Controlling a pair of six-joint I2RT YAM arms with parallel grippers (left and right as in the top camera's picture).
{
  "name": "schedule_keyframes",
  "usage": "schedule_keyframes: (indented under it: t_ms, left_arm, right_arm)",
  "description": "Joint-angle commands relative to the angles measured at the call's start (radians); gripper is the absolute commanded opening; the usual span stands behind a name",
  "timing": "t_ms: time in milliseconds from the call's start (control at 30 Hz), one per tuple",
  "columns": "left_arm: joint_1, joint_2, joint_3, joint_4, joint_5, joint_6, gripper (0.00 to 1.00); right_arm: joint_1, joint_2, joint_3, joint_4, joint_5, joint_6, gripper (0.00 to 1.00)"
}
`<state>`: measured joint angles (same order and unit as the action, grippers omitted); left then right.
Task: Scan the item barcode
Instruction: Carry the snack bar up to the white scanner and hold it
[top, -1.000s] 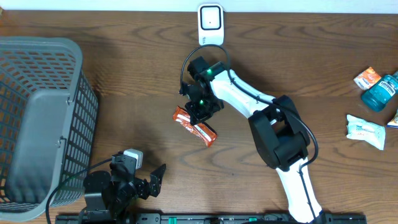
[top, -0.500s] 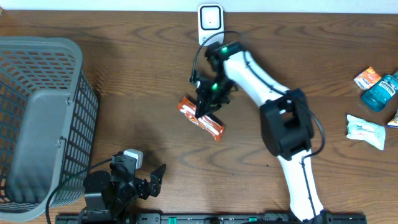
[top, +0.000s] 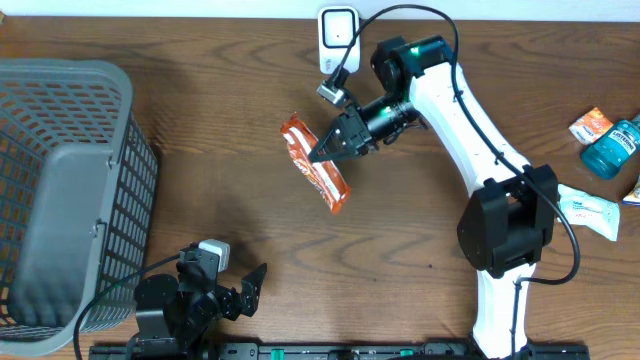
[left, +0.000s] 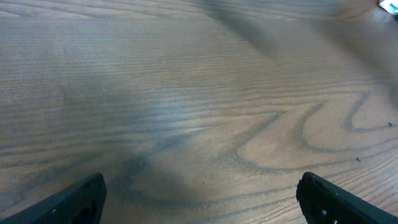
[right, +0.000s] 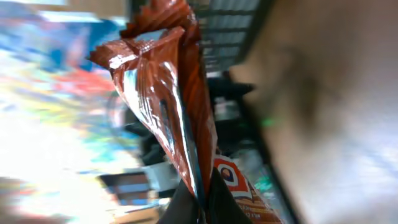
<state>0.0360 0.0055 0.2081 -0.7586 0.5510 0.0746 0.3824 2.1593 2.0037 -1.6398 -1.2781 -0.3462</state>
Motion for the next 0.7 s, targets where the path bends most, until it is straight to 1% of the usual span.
schedule_keyframes:
  t_ms: [0,167,267,333,400,433,500,600,633,667]
  left_arm:
    - [0.004,-0.002,0.004,-0.004,0.002,-0.002,0.98]
    - [0.004,-0.002,0.004,-0.004,0.002,-0.002,0.98]
    - [0.004,-0.002,0.004,-0.004,0.002,-0.001,0.98]
    - [0.004,-0.002,0.004,-0.004,0.002,-0.002,0.98]
    - [0.004,-0.002,0.004,-0.004,0.003,-0.002,0.98]
    - [0.004,-0.002,0.004,-0.004,0.002,-0.002,0.98]
    - [0.004,-0.002,0.004,-0.004,0.003,-0.002,0.98]
    - [0.004,-0.002,0.004,-0.004,0.003,-0.002,0.98]
    - [0.004,-0.002,0.004,-0.004,0.002,-0.002,0.98]
    - [0.004,-0.002,0.004,-0.004,0.002,-0.002,0.98]
  right_arm:
    - [-0.003,-0.013,0.006,-0.062,-0.198,-0.124,0.01]
    - [-0.003,-0.014,0.005,-0.062,-0.222,-0.112,0.01]
    - [-0.004,-0.014,0.005,-0.059,-0.217,-0.14,0.01]
    - [-0.004,-0.014,0.005,-0.011,-0.208,-0.198,0.02]
    - [-0.004,-0.014,0.005,0.111,-0.161,-0.209,0.02]
    - [-0.004,-0.014,0.005,0.19,-0.114,-0.187,0.02]
    - [0.003,-0.014,0.005,0.371,0.039,-0.027,0.02]
    - [0.021,-0.014,0.005,0.562,0.286,0.195,0.01]
    - [0.029,-0.014,0.005,0.613,0.367,0.239,0.01]
    - [0.035,-0.014,0.005,0.651,0.419,0.251,0.01]
